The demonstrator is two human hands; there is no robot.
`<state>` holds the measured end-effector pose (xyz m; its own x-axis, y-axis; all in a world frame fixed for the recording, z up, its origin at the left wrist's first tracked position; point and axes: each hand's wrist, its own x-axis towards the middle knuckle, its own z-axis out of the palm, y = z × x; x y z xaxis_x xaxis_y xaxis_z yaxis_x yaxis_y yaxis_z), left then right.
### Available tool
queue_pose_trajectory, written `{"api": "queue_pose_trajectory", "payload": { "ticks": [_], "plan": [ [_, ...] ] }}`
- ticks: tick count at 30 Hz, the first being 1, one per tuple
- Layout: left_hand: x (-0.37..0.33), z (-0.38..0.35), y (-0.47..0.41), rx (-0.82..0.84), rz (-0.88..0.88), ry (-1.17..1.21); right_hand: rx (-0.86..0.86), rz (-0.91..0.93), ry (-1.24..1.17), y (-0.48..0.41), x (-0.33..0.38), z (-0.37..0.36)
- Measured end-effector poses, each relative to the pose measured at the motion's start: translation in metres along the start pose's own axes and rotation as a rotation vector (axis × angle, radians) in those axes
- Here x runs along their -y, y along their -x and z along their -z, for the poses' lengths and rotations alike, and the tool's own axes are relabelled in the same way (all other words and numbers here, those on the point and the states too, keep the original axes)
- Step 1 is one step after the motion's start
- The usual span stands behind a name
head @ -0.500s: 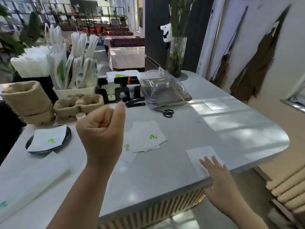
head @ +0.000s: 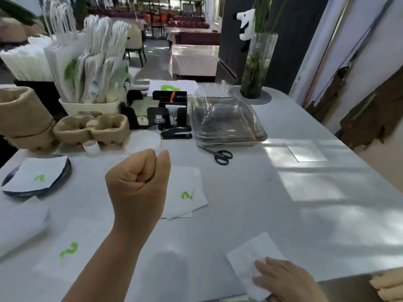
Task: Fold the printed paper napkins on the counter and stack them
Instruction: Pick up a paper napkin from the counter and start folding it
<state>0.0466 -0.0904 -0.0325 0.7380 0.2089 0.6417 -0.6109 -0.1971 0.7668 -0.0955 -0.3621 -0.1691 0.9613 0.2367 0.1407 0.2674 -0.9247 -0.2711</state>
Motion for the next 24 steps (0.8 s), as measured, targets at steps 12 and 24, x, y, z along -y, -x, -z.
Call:
{"api": "queue_pose_trajectory", "payload": {
  "ticks": [12,24],
  "plan": [
    [0.028,-0.004,0.007,0.477,0.429,0.431,-0.058,-0.186,-0.909,-0.091,0.085,0.104],
    [0.036,0.025,0.029,0.477,1.203,0.816,-0.184,-0.402,-1.090,-0.158,0.131,0.074]
  ]
}}
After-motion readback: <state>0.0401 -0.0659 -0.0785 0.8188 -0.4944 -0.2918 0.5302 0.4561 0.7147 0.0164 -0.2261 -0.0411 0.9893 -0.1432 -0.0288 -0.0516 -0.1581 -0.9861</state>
